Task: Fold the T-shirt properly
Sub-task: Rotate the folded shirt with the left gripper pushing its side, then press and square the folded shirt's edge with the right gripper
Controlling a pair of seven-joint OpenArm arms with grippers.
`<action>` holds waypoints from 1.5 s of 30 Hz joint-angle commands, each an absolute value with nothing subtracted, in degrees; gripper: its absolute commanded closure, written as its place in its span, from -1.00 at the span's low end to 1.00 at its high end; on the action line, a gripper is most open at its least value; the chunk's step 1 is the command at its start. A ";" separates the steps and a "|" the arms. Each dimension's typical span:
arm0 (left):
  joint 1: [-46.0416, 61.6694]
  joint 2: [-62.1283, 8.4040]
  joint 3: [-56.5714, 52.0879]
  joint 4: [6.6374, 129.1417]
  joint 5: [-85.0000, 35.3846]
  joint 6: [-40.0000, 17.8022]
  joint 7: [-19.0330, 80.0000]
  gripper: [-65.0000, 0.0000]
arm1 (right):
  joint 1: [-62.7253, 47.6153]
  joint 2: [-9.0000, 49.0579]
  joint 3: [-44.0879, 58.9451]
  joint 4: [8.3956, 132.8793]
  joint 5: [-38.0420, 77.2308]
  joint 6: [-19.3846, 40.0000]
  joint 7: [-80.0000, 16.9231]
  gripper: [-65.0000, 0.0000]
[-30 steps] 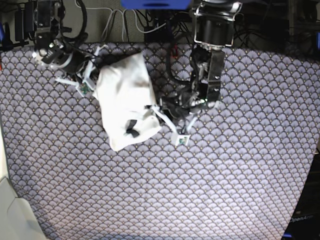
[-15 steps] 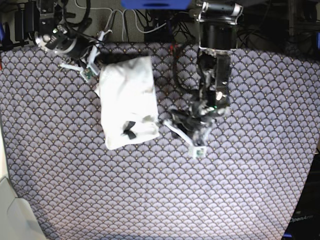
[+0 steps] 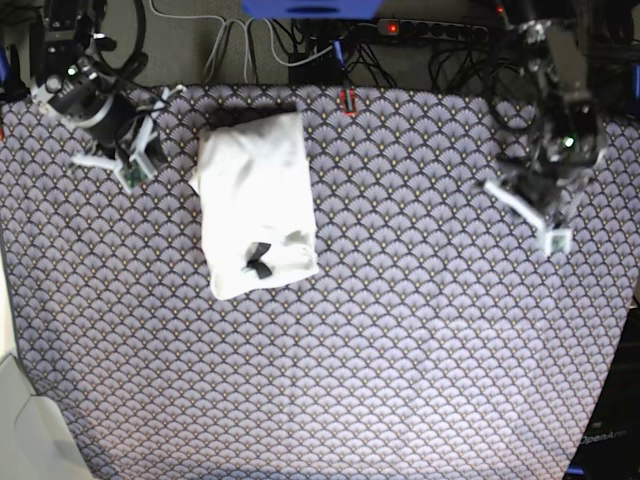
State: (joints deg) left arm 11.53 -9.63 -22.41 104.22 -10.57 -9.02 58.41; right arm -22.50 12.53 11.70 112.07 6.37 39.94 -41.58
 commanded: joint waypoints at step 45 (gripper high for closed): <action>40.13 -8.13 -39.87 113.10 -10.95 -9.71 56.84 0.99 | 24.75 5.76 -18.24 59.47 7.25 40.00 -28.53 1.00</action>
State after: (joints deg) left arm 39.66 -7.60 -39.44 112.20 -11.09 -9.87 57.28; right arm 22.85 5.85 -18.35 58.54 6.42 39.83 -29.50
